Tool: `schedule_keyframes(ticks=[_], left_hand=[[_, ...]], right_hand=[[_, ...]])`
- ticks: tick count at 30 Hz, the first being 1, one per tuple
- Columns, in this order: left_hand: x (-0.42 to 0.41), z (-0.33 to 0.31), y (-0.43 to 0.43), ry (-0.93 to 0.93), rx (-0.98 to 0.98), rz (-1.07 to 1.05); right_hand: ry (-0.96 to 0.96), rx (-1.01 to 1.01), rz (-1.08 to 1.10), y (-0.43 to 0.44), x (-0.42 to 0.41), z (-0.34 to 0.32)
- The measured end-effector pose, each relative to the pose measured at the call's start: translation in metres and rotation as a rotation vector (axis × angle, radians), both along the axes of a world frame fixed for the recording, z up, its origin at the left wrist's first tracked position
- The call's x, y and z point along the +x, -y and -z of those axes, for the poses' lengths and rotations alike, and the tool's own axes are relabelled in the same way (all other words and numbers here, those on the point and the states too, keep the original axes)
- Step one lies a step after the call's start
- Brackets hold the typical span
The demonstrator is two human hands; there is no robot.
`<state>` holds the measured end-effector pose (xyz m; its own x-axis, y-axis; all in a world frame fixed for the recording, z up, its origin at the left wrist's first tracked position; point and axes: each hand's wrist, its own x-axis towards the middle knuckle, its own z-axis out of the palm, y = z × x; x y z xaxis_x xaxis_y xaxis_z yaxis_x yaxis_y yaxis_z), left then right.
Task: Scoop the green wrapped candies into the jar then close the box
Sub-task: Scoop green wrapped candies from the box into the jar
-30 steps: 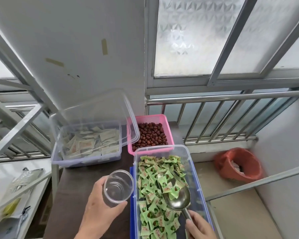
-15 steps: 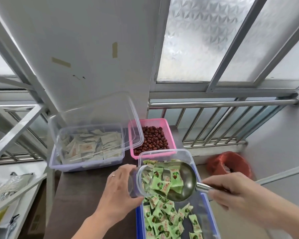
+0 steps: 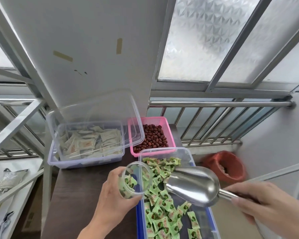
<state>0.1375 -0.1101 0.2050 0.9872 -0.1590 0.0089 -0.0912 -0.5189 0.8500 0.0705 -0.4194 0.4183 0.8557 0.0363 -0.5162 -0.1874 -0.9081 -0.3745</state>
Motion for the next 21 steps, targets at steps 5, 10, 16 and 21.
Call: schedule_keyframes(ticks=[5,10,16,21], left_hand=[[-0.017,0.005,-0.005,-0.075,-0.151,-0.122],[-0.032,0.006,-0.006,-0.12,-0.169,-0.149],[-0.039,-0.001,-0.005,-0.143,-0.157,-0.176],[-0.047,-0.009,-0.005,-0.134,-0.158,-0.203]], right_hand=[[-0.269,-0.213,0.129,0.022,-0.055,0.11],[-0.355,-0.179,0.28,0.011,-0.07,0.162],[-0.254,-0.021,0.389,-0.013,-0.065,0.193],[-0.114,0.152,0.561,-0.039,-0.049,0.244]])
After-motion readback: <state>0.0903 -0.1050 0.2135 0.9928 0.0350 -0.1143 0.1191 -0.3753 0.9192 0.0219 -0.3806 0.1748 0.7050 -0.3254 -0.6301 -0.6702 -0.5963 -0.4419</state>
